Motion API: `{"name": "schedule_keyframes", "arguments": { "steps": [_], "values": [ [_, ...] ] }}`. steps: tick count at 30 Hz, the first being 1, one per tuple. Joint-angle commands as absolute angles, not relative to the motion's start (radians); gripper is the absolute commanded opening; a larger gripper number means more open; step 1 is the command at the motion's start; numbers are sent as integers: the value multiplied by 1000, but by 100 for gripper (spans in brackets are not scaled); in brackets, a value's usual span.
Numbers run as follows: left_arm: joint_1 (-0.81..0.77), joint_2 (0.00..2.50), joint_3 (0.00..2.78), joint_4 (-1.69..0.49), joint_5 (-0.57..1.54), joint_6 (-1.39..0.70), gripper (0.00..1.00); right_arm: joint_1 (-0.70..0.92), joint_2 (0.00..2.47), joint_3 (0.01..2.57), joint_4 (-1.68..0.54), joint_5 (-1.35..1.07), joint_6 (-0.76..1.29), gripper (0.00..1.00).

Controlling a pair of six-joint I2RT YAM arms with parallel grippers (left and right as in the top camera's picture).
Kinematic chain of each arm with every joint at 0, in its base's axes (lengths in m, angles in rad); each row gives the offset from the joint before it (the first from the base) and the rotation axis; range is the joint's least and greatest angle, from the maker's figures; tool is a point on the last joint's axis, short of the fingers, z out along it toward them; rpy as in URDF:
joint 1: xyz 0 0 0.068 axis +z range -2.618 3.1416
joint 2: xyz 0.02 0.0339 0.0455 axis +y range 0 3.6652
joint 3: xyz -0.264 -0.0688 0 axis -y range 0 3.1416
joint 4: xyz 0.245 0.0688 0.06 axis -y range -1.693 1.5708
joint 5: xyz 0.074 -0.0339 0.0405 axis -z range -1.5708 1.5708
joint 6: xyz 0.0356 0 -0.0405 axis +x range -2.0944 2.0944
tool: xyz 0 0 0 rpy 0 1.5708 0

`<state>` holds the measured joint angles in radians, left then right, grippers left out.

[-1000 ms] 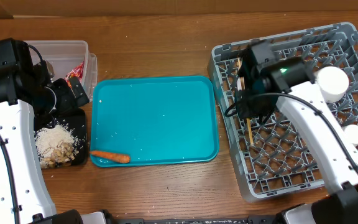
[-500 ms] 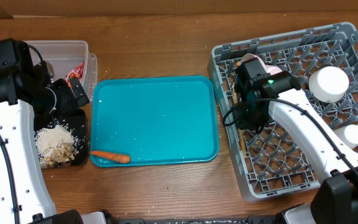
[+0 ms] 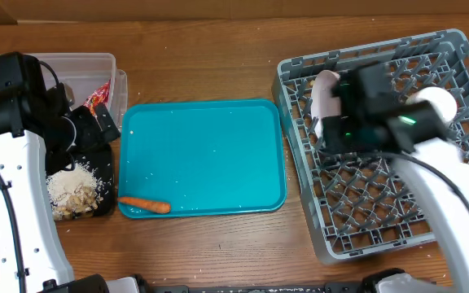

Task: Sort waste into correct bins and load items into the dishwasher
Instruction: 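Grasp the carrot on the teal tray with the left gripper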

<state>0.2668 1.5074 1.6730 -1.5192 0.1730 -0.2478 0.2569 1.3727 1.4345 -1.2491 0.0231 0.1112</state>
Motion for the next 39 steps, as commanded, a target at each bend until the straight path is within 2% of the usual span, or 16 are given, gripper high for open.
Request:
{"name": "schedule_keyframes", "arguments": {
  "steps": [1,5,13,23,39],
  "values": [
    [210,1504,1629,-1523,199,-305,100,129,1276,1462,-1262,30,154,78],
    [134,1504,1514,-1482,175,-375,100,-23,1264,1459,-1325,-7,153,85],
    [73,1504,1241,-1306,99,-569,100,-188,1273,1420,-1337,-82,153,86],
    [72,1504,1010,-1057,35,-636,100,-198,1298,1420,-1337,-84,153,86],
    [72,1504,801,-830,48,-641,100,-198,1306,1420,-1337,-84,153,87]
  ]
}}
